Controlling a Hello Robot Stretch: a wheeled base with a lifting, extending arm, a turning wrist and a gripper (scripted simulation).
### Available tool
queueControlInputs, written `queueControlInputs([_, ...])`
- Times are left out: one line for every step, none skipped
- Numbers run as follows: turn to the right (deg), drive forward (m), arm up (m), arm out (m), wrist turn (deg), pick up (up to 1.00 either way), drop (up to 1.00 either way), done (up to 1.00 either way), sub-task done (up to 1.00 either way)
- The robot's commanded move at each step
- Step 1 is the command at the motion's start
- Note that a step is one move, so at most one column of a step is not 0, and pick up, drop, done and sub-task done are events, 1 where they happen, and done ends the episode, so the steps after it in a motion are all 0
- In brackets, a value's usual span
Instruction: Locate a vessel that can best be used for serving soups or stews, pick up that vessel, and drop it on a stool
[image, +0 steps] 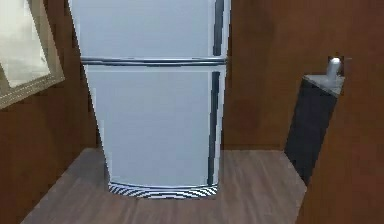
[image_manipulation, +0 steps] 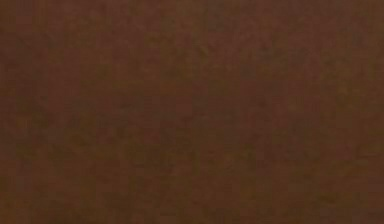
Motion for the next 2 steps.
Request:
queueControlInputs([0.0, 0.45, 0.0, 0.0, 0.0, 0.0, 0.0, 0.0, 0.0])
queueControlInputs([3.0, 0.0, 0.0, 0.0, 0.0, 0.0, 0.0, 0.0, 0.0])
